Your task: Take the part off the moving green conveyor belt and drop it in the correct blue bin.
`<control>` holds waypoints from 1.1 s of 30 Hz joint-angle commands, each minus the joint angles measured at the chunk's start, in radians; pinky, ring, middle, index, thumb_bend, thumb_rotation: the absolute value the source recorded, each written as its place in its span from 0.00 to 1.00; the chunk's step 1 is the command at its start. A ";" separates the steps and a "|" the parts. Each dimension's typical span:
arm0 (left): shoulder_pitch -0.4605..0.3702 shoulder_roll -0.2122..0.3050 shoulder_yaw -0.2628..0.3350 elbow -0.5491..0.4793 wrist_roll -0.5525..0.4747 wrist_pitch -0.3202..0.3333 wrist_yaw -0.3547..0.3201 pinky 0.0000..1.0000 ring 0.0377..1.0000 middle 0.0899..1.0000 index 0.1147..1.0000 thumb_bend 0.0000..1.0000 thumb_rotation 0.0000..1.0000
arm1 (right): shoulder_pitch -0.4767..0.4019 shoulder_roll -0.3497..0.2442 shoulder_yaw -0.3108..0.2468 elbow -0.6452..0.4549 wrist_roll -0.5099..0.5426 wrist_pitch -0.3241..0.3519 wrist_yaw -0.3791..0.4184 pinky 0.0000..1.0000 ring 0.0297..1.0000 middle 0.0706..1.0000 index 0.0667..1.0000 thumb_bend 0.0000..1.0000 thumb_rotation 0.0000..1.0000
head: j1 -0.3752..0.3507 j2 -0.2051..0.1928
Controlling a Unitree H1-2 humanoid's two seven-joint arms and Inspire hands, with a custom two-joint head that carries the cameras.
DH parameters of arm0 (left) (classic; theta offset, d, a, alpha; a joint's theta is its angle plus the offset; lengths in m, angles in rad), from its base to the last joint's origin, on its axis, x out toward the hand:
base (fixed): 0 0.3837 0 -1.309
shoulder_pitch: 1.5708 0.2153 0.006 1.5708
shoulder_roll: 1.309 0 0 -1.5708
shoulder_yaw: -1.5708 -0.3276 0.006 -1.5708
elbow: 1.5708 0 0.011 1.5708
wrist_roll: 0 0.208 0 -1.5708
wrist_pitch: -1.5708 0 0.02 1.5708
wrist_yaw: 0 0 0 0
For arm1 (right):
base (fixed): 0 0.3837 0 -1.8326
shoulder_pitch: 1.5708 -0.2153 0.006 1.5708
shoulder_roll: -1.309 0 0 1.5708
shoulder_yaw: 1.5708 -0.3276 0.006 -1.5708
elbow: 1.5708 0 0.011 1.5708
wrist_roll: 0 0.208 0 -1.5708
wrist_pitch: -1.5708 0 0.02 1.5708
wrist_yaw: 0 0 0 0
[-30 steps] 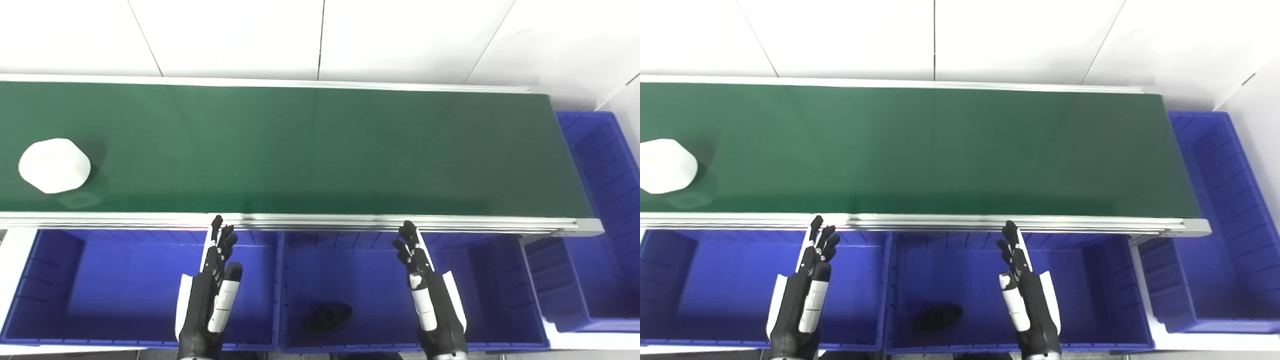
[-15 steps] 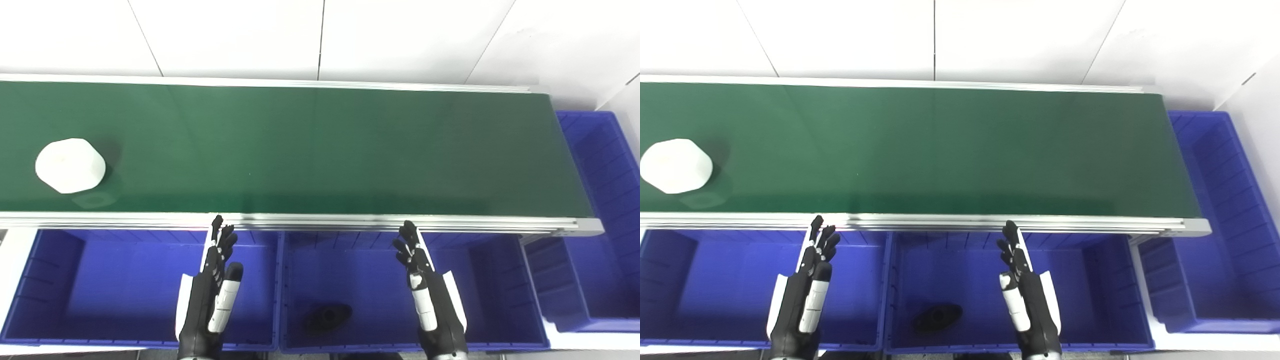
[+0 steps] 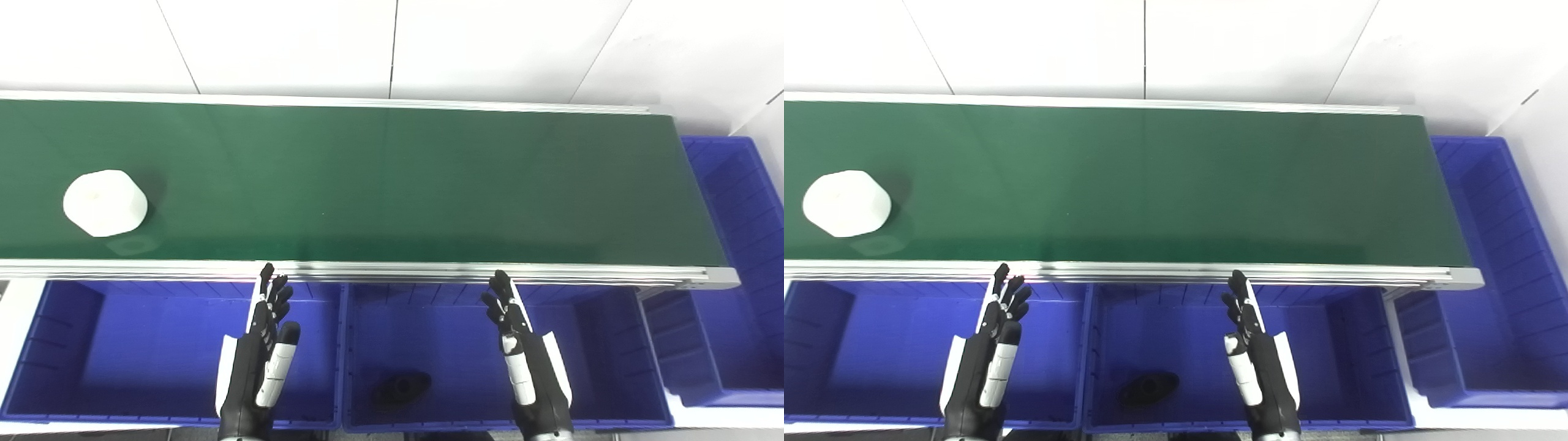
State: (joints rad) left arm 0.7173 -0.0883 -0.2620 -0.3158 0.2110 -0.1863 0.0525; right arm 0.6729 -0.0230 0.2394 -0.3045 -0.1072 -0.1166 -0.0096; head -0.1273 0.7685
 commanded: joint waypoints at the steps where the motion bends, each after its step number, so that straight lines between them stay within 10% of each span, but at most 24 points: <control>1: 0.002 -0.002 -0.007 -0.015 0.009 -0.028 0.008 0.94 0.93 0.95 1.00 0.58 0.93 | 0.003 -0.002 0.000 -0.019 0.000 -0.049 0.007 0.97 0.95 0.98 1.00 0.84 1.00 | 0.001 0.001; 24: -0.006 -0.011 -0.007 -0.003 -0.004 -0.023 0.009 0.92 0.93 0.95 1.00 0.59 0.90 | -0.007 -0.006 -0.003 -0.001 0.015 -0.056 0.009 0.97 0.95 0.98 1.00 0.85 0.99 | 0.011 -0.006; 33: -0.012 -0.032 -0.030 0.048 0.011 -0.051 0.021 0.94 0.93 0.95 1.00 0.56 0.89 | -0.020 -0.038 -0.028 0.042 0.037 -0.092 0.017 0.96 0.95 0.98 1.00 0.82 1.00 | 0.140 -0.071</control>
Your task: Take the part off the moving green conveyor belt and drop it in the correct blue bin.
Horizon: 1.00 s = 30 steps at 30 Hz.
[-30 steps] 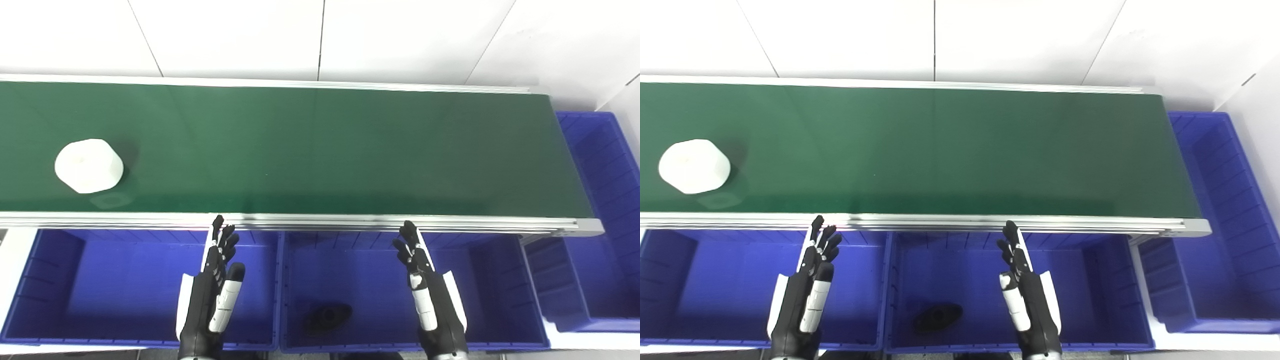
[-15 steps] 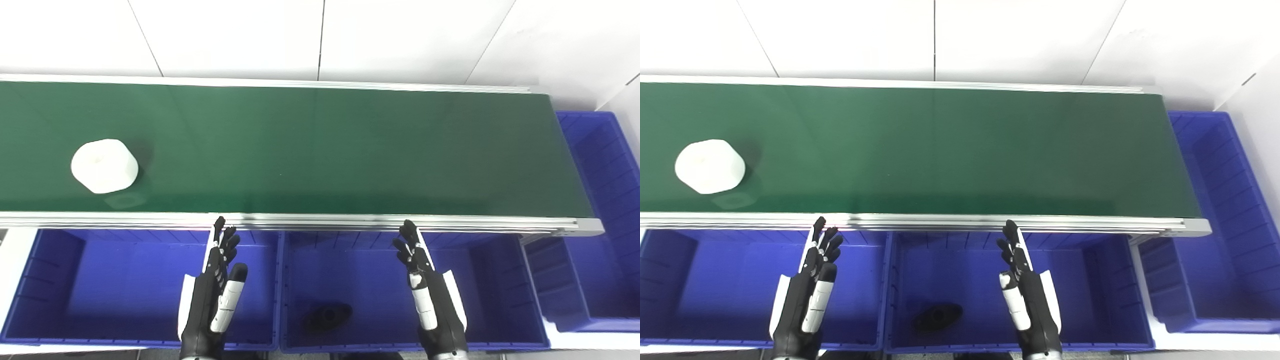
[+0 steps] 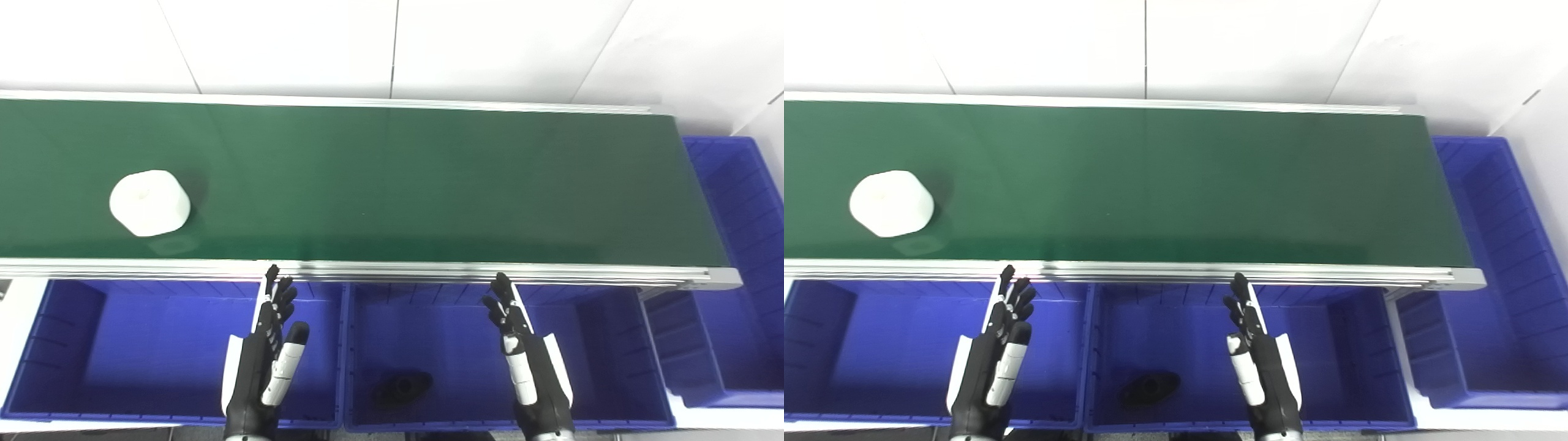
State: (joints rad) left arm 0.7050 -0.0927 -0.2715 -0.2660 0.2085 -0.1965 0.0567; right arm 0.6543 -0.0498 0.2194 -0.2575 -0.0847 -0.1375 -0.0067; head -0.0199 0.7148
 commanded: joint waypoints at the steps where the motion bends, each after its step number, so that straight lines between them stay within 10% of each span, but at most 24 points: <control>1: 0.000 -0.033 -0.025 0.009 0.019 -0.045 0.022 0.93 0.92 0.95 1.00 0.56 0.87 | -0.004 -0.017 -0.014 0.006 0.020 -0.080 0.015 0.95 0.95 0.98 1.00 0.83 1.00 | 0.048 -0.028; 15: -0.047 -0.067 -0.060 0.162 0.067 -0.141 0.096 0.77 0.87 0.89 0.89 0.59 0.70 | -0.044 -0.054 -0.072 0.101 0.092 -0.131 0.051 1.00 1.00 1.00 1.00 0.83 1.00 | 0.201 -0.145; 30: -0.061 -0.074 -0.072 0.194 0.093 -0.167 0.121 0.70 0.84 0.87 0.87 0.63 0.67 | -0.053 -0.051 -0.094 0.131 0.138 -0.132 0.089 1.00 1.00 1.00 1.00 0.82 1.00 | 0.259 -0.169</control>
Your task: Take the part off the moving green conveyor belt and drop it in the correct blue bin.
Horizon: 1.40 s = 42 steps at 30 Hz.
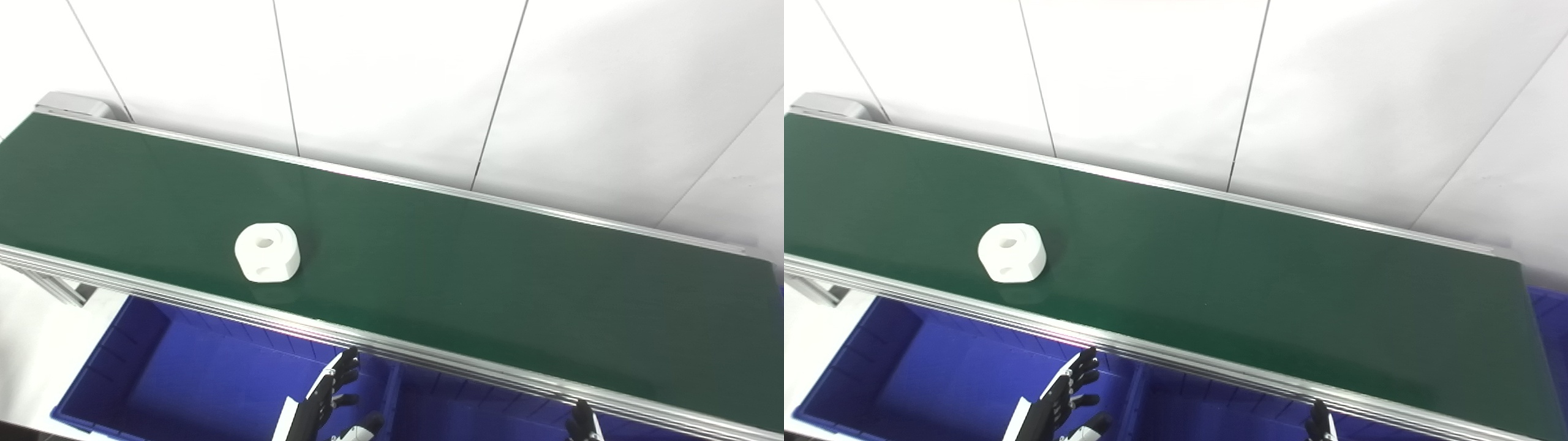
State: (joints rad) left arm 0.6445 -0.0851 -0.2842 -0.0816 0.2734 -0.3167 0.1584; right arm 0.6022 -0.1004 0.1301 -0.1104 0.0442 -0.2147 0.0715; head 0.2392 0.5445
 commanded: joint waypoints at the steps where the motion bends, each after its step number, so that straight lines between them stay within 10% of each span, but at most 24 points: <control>1: 0.000 -0.079 -0.062 0.004 0.037 -0.053 0.021 0.69 0.83 0.87 0.87 0.64 0.69 | 0.000 0.000 -0.005 -0.018 0.005 -0.055 0.011 1.00 1.00 1.00 1.00 0.81 1.00 | 0.000 0.001; 13: 0.030 -0.027 -0.100 -0.325 0.201 -0.132 0.026 0.54 0.69 0.74 0.76 0.84 0.56 | -0.014 0.005 -0.003 -0.002 -0.001 -0.049 0.023 1.00 1.00 1.00 1.00 0.82 1.00 | 0.009 -0.025; 18: -0.146 -0.008 -0.021 -0.495 0.192 -0.080 -0.019 0.43 0.55 0.55 0.54 0.97 0.37 | -0.030 0.012 -0.001 0.023 -0.010 -0.058 0.021 1.00 1.00 1.00 1.00 0.83 1.00 | -0.005 -0.033; 23: -0.343 0.099 0.130 -0.599 0.252 0.072 -0.143 0.43 0.58 0.57 0.56 1.00 0.34 | -0.035 0.027 0.003 0.029 -0.027 -0.068 0.014 1.00 1.00 1.00 1.00 0.85 1.00 | -0.015 -0.022; 27: -0.464 0.194 0.215 -0.607 0.363 0.183 -0.262 0.43 0.62 0.70 0.67 1.00 0.38 | -0.030 0.038 0.006 0.020 -0.027 -0.064 0.013 1.00 1.00 1.00 1.00 0.85 1.00 | -0.025 -0.011; 31: -0.554 0.266 0.232 -0.591 0.455 0.247 -0.362 0.62 0.74 0.79 0.74 1.00 0.34 | -0.027 0.041 0.011 0.015 -0.016 -0.065 0.021 1.00 1.00 1.00 1.00 0.84 1.00 | -0.032 -0.010; 42: -0.730 0.333 0.232 -0.409 0.547 0.312 -0.427 0.74 0.81 0.83 0.77 1.00 0.23 | -0.012 0.046 0.017 -0.007 -0.027 -0.059 0.018 1.00 1.00 1.00 1.00 0.82 1.00 | -0.051 0.004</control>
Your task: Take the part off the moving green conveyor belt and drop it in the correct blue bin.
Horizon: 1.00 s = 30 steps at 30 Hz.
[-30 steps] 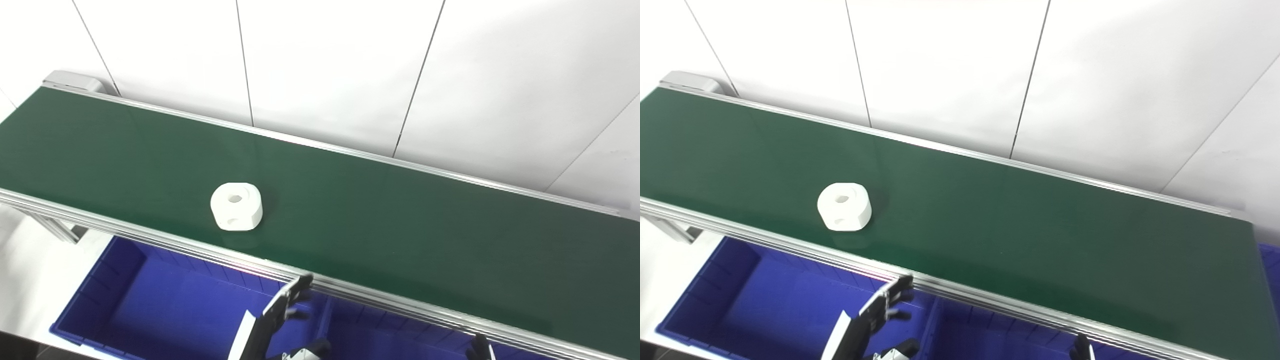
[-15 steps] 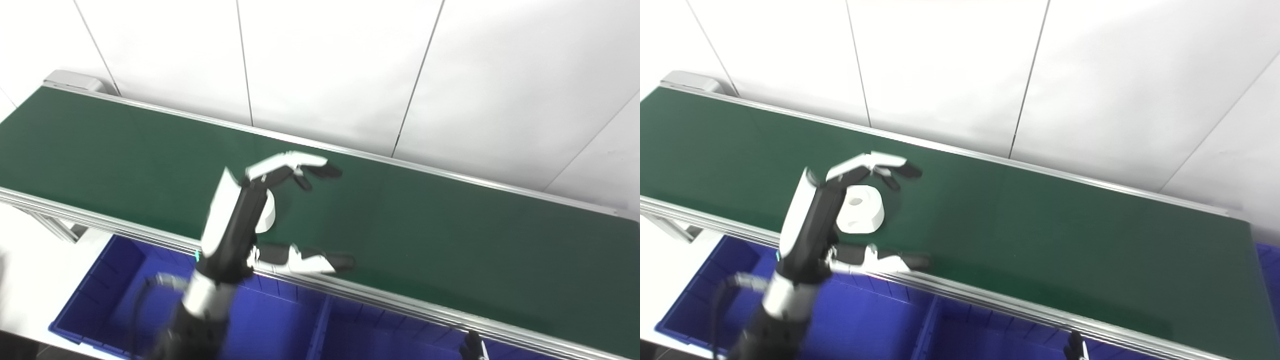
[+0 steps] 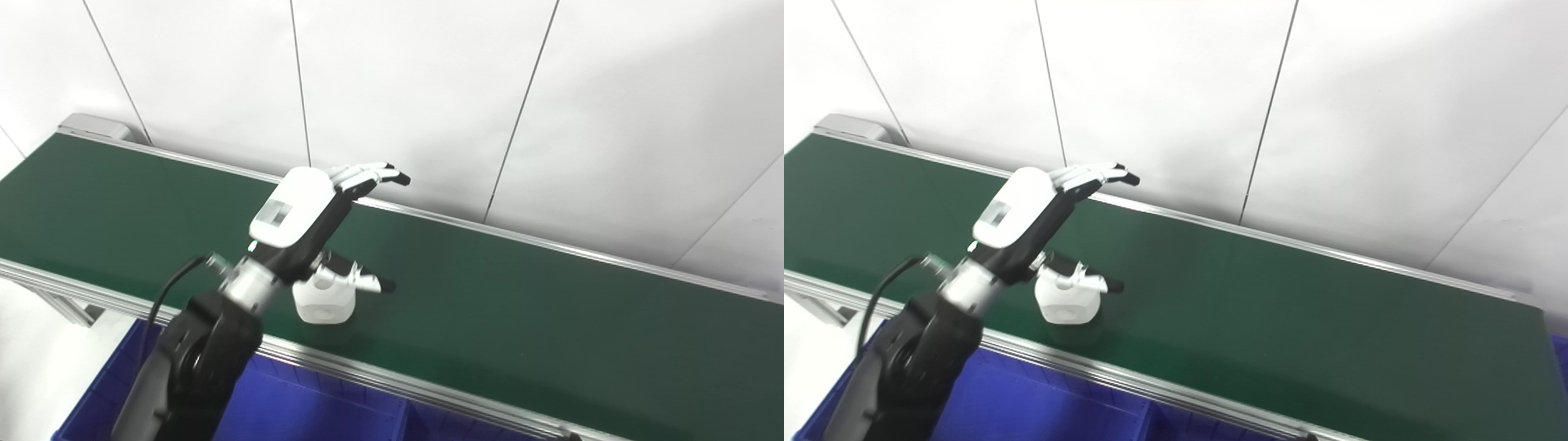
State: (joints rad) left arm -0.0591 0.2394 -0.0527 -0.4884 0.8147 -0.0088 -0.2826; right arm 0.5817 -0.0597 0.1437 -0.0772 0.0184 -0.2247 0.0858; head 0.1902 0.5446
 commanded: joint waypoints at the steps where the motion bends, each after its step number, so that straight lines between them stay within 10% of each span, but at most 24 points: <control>1: -0.029 0.009 -0.002 0.008 0.007 0.006 0.016 0.73 0.80 0.83 0.77 1.00 0.22 | 0.009 0.005 0.004 -0.043 -0.003 -0.047 0.003 1.00 1.00 1.00 1.00 0.83 1.00 | -0.002 0.004; 21: 0.034 -0.092 -0.094 0.219 -0.035 0.096 0.071 0.87 0.89 0.88 0.84 0.95 0.36 | 0.028 0.018 0.020 -0.094 -0.038 -0.010 -0.012 1.00 0.99 1.00 1.00 0.84 1.00 | -0.063 0.084; 30: 0.039 -0.043 -0.155 0.223 0.005 0.133 0.039 0.92 0.90 0.87 0.83 0.96 0.40 | 0.040 0.027 0.027 -0.119 -0.045 0.000 -0.014 1.00 0.98 0.99 1.00 0.84 1.00 | -0.082 0.116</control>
State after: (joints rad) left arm 0.0003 0.1692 -0.2068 -0.2492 0.8045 0.1242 -0.2452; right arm 0.6095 -0.0413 0.1668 -0.1547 -0.0259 -0.2228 0.0758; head 0.1120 0.6565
